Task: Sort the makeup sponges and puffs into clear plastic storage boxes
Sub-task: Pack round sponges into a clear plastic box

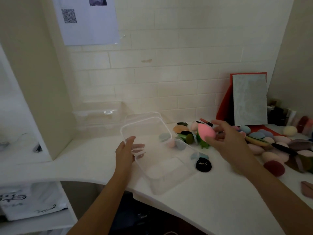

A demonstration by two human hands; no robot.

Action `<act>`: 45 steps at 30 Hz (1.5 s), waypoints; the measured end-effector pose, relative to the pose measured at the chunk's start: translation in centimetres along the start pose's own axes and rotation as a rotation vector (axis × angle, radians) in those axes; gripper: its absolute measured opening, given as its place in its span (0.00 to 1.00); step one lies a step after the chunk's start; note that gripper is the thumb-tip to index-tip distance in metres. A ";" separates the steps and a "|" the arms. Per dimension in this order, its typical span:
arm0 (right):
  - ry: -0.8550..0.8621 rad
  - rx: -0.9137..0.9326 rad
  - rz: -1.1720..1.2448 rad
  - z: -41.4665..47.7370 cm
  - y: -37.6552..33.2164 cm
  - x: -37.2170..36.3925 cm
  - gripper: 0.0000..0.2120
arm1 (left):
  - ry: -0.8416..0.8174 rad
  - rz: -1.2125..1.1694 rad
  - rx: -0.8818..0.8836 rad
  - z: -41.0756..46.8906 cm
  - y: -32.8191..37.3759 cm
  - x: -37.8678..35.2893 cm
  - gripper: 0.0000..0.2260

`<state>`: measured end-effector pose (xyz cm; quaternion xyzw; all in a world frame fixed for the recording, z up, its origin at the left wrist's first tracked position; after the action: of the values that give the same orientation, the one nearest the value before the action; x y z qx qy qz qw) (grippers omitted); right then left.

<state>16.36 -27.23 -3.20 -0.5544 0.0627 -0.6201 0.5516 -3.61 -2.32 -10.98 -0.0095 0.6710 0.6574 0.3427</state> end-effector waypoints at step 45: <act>-0.692 0.199 -0.129 -0.3 -10.2 -19.9 0.11 | -0.370 0.356 0.179 0.8 -1.4 -1.7 0.12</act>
<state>5.40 -8.52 -8.60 -0.6780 -0.2232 -0.4322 0.5511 -1.33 -2.56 -11.30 0.2590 0.6436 0.6361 0.3379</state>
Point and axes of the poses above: each hand's wrist, its own z-axis towards the middle knuckle, its own x-axis out of the back of the hand, y = z × x, the point moved 10 cm from there along z, towards the middle knuckle, and after that the axes turned 12 degrees about -z, right-handed, at the moved point
